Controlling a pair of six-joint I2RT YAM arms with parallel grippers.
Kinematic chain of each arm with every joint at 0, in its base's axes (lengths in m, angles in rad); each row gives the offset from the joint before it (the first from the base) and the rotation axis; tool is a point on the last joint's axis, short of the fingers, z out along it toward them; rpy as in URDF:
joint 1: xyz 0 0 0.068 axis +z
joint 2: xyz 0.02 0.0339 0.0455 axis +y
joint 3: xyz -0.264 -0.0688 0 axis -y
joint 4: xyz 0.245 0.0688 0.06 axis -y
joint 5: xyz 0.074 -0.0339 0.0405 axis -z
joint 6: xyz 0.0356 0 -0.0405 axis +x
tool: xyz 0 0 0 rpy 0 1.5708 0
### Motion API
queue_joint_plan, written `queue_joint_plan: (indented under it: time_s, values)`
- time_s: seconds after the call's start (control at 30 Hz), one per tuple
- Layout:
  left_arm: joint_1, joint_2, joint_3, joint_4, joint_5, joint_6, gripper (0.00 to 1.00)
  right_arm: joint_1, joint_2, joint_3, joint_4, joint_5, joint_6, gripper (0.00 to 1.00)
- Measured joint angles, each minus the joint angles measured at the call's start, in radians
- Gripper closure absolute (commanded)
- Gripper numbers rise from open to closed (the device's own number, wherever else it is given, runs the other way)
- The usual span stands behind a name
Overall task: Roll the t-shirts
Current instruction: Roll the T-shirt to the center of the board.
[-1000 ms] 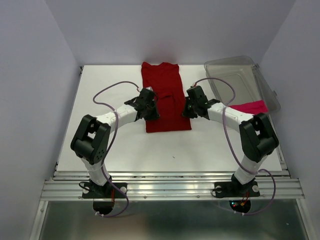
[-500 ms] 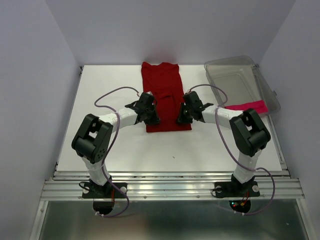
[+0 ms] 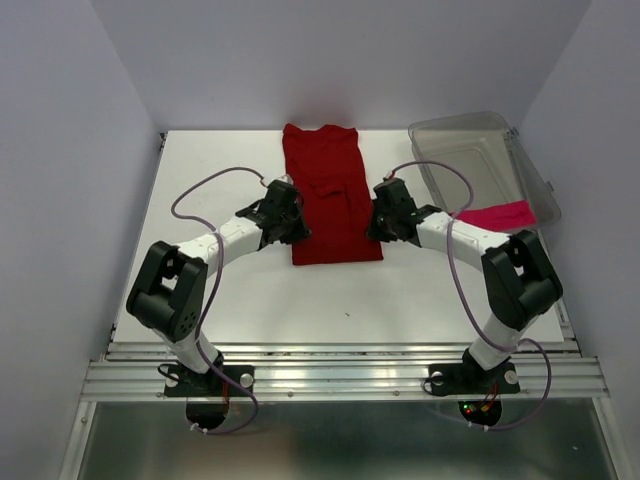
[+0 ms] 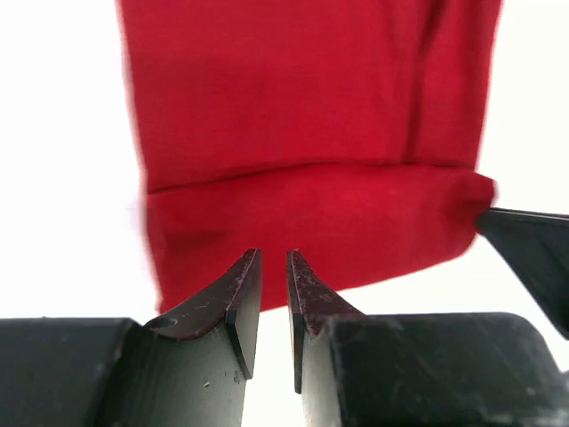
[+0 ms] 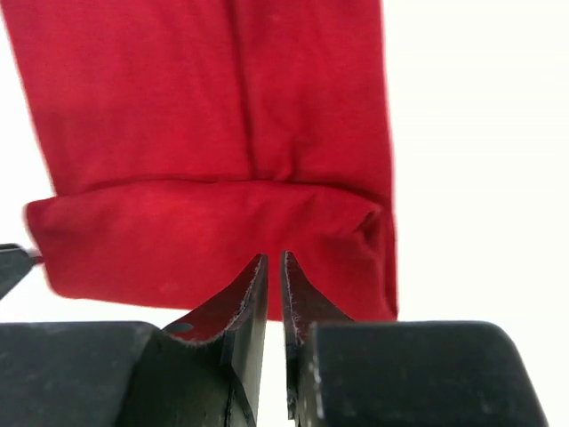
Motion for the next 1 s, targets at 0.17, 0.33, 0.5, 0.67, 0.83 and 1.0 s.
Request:
queue_joint_plan:
  time_s: [0.17,0.33,0.5,0.67,0.83,1.0]
  values:
    - [0.027,0.032,-0.037,0.002,-0.011,-0.001,0.72,-0.020,0.082,0.000,-0.008,0.022,-0.012,0.86]
    - [0.032,0.077,-0.070,0.008,-0.011,-0.001,0.72,-0.027,0.125,0.001,0.002,0.020,-0.011,0.87]
    - [0.032,0.047,-0.142,0.079,0.001,-0.004,0.73,-0.026,0.082,-0.076,0.061,0.004,-0.006,0.87]
    - [0.027,-0.033,-0.238,0.106,0.027,-0.007,0.71,0.003,-0.021,-0.198,0.073,-0.029,0.019,0.87]
    - [0.008,-0.148,-0.322,0.061,0.045,-0.014,0.70,0.033,-0.148,-0.305,0.030,-0.042,0.038,0.82]
    - [-0.015,-0.255,-0.343,-0.008,0.042,-0.022,0.63,0.033,-0.260,-0.329,-0.058,-0.026,0.033,0.74]
